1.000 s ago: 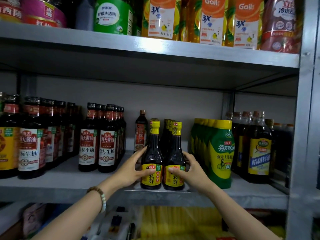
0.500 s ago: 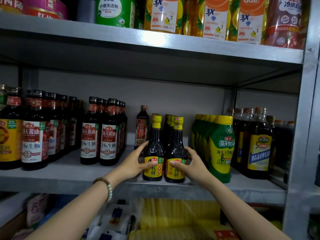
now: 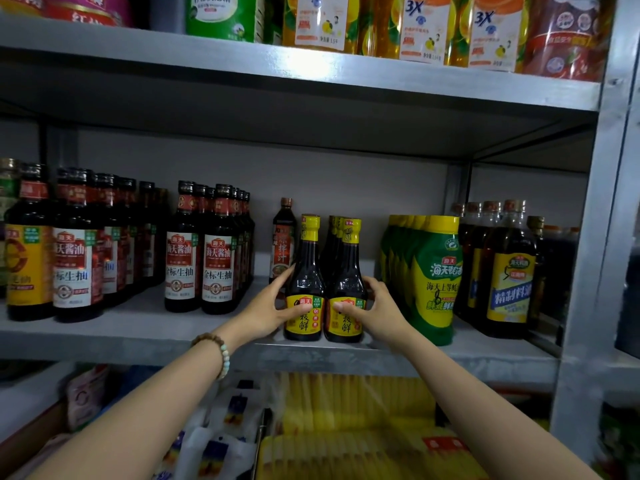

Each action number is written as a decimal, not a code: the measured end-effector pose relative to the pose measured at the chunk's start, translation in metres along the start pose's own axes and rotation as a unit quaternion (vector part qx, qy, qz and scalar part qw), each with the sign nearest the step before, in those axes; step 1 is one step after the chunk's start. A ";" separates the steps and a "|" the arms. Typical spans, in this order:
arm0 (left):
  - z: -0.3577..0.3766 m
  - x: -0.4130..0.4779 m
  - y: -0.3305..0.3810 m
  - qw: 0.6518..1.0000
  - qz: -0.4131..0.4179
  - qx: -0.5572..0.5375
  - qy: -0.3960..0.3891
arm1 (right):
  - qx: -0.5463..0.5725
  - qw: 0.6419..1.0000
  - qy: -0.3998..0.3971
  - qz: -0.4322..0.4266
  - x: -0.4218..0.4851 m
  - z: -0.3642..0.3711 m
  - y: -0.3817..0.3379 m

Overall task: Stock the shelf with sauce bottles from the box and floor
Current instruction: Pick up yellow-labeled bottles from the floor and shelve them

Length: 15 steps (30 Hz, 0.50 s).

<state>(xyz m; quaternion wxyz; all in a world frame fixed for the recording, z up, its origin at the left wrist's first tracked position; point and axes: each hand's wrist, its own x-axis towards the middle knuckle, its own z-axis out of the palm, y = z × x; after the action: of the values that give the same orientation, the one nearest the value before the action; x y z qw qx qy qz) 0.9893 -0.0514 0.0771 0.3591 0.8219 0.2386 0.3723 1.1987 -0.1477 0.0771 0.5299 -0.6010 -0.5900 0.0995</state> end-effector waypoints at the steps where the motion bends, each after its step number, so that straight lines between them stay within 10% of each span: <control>1: 0.001 -0.001 0.001 1.000 -0.001 -0.001 0.004 | -0.003 1.000 0.001 0.000 -0.001 0.000 -0.001; 15: -0.012 -0.057 0.007 0.983 -0.028 0.143 0.112 | -0.036 0.997 0.004 -0.066 -0.032 -0.002 -0.022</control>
<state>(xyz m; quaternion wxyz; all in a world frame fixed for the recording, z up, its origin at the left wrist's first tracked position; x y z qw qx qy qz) 0.9462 -0.0887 0.0624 0.2187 0.8110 0.3508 0.4140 1.1775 -0.1809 0.0783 0.5155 -0.5797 -0.6296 0.0410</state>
